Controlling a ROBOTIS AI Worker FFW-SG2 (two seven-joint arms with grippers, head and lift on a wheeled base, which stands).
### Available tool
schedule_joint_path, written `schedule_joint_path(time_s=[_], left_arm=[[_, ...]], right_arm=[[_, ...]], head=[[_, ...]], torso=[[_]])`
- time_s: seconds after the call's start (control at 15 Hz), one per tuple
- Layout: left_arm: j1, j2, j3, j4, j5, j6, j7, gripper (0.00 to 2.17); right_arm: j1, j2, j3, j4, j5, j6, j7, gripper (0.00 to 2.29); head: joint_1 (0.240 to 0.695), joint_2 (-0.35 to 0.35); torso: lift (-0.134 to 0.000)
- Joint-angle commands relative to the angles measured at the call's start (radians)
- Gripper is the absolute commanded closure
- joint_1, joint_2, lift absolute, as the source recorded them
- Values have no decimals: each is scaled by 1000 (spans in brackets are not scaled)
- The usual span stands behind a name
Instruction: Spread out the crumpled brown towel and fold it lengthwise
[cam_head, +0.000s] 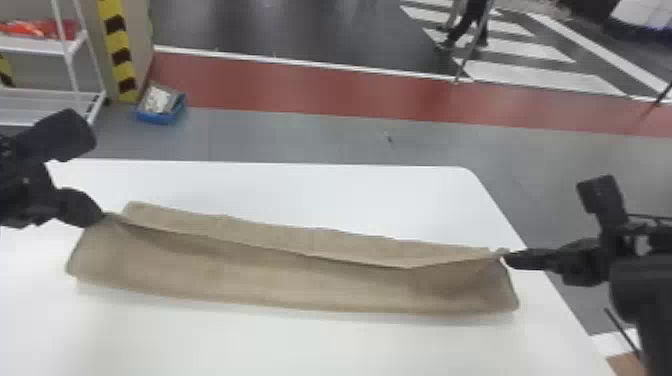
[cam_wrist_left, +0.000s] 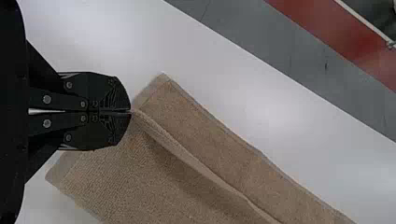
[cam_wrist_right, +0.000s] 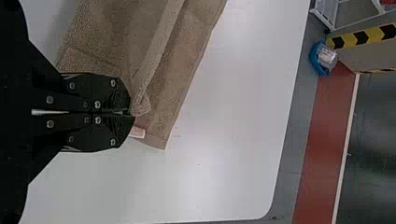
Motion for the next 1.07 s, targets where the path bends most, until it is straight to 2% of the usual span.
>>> schedule_joint_path(time_s=[0.0, 0.4, 0.6, 0.73, 1.0], left_arm=[[-91, -6, -47, 129, -18, -26, 11, 1258], [-191, -8, -67, 284, -35, -87, 28, 1258], [-198, -8, -53, 279, -32, -93, 2, 1258], [-217, -8, -52, 275, -30, -90, -4, 1258], [-232, -40, -70, 289, -39, -93, 19, 1258]], right_arm=[[-52, 0, 37, 57, 42, -3, 7, 1214], [-124, -6, 55, 183, 83, -49, 10, 1210], [-138, -17, 40, 185, 71, -46, 50, 1210], [-141, -26, 26, 189, 69, -46, 51, 1214], [-142, -18, 29, 203, 69, -46, 51, 1214]], head=[[695, -260], [695, -252], [695, -247], [695, -246], [695, -260]], torso=[[-124], [-124], [-124], [-124], [-124]])
